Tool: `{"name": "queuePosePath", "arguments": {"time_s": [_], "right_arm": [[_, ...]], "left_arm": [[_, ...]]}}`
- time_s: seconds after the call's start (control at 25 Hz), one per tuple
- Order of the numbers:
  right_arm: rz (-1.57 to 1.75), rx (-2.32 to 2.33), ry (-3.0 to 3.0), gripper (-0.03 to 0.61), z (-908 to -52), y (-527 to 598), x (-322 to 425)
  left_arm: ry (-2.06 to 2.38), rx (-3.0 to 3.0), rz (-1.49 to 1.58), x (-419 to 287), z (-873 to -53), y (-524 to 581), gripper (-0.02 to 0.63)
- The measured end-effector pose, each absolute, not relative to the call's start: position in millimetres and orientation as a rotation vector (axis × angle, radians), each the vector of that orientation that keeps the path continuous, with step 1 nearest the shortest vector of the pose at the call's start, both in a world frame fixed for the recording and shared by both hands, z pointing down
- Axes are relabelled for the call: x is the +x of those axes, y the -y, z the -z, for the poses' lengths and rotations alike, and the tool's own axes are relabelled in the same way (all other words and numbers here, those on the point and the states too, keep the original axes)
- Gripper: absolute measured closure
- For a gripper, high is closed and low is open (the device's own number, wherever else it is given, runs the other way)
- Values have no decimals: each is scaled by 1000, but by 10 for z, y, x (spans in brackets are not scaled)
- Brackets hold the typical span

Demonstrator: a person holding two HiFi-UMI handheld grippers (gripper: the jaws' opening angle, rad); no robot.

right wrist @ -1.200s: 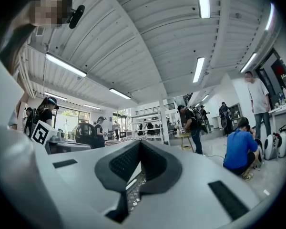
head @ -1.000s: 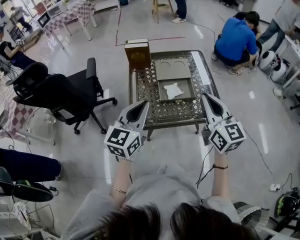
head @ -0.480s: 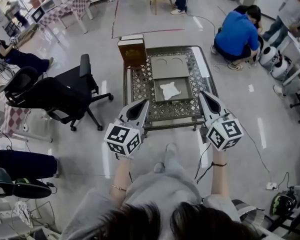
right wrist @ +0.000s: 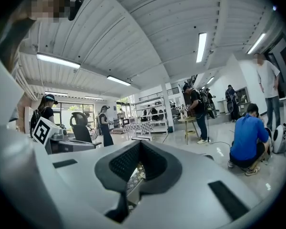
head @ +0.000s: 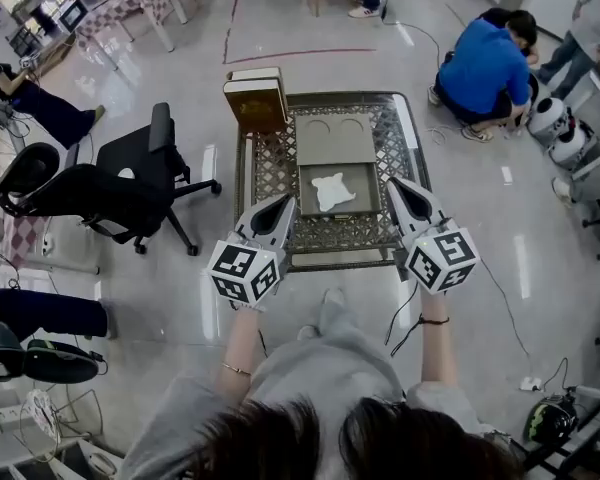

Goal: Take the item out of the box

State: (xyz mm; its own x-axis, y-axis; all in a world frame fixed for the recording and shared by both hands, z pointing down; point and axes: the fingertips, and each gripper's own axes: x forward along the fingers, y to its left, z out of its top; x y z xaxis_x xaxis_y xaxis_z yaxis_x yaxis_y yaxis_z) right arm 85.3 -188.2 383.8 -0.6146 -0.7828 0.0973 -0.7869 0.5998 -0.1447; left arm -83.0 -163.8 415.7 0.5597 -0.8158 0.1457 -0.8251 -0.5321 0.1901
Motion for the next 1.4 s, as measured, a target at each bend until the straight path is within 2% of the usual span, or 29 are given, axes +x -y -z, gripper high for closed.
{"name": "queuePosePath", "arguments": {"time_s": [0.88, 1.4], "right_arm": [[-435, 1221, 2755, 558, -4355, 2539, 753], [-583, 1064, 2639, 558, -5049, 2778, 427]], "left_arm": [[1394, 2419, -162, -810, -4608, 2051, 597], [1290, 2316, -223, -826, -5235, 2304, 597]]}}
